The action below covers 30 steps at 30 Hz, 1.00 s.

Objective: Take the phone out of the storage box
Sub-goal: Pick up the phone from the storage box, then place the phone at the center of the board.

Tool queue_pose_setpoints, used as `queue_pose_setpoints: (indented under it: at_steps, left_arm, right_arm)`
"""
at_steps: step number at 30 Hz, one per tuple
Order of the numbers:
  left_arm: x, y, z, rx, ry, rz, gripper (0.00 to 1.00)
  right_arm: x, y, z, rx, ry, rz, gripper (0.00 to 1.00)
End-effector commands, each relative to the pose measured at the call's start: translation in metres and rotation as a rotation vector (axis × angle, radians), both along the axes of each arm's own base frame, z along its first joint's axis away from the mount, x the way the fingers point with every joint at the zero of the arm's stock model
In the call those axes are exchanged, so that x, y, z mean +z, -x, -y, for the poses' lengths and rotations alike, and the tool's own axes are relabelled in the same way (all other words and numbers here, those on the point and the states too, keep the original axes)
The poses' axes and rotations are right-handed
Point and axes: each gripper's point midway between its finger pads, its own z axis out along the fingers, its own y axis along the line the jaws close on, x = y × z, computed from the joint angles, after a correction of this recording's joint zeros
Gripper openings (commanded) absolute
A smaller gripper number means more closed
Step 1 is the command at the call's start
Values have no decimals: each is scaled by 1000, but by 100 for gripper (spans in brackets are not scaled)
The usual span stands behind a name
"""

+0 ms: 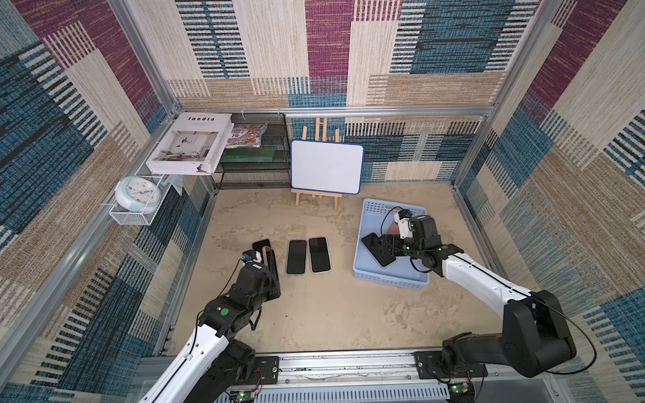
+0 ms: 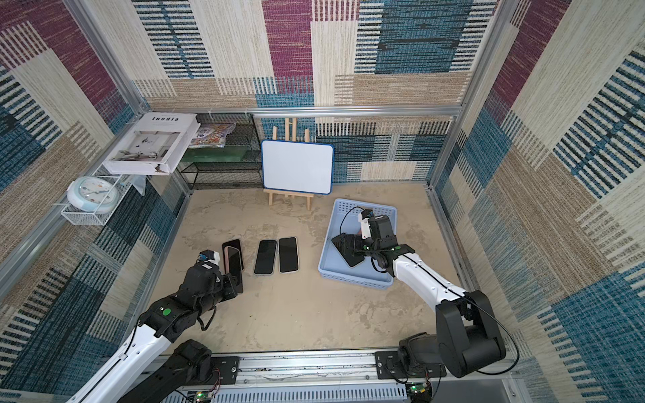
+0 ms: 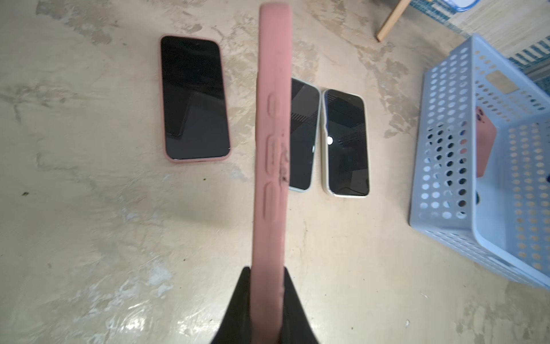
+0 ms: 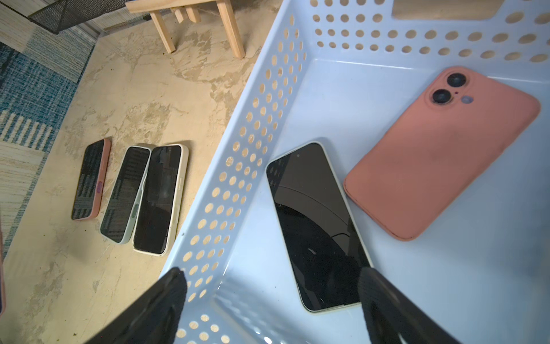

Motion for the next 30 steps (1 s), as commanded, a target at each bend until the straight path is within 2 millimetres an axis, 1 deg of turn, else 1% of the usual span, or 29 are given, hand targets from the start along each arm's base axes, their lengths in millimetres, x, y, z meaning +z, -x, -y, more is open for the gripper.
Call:
queue_pose_setpoints:
  at_steps: [1, 5, 9, 12, 14, 17, 20, 22, 26, 30]
  left_arm:
    - [2, -7, -4, 5, 14, 15, 0]
    - [2, -24, -20, 72, 58, 23, 0]
    - [-2, -48, -36, 114, 127, 27, 0]
    - [2, -65, -49, 94, 106, 60, 0]
    - [5, -71, -61, 108, 106, 71, 0]
    - [6, -76, -79, 146, 99, 118, 0]
    - [11, -79, -91, 172, 29, 209, 0]
    - [14, -77, -101, 211, -15, 236, 0]
    - [14, -79, -115, 249, -53, 234, 1]
    - [7, -86, -125, 261, -88, 189, 7]
  right_arm:
    - [6, 1, -6, 36, -21, 16, 95]
    - [9, 4, -2, 35, -19, 28, 95]
    - [11, 5, 5, 25, -28, 35, 93]
    - [13, 5, 8, 23, -40, 37, 92]
    - [13, 6, 9, 23, -44, 34, 92]
    - [11, 6, 9, 22, -50, 27, 92]
    - [11, 5, 10, 25, -56, 25, 92]
    - [11, 6, 9, 29, -62, 24, 92]
    - [11, 5, 6, 42, -73, 17, 91]
    - [9, 6, 5, 49, -79, 10, 91]
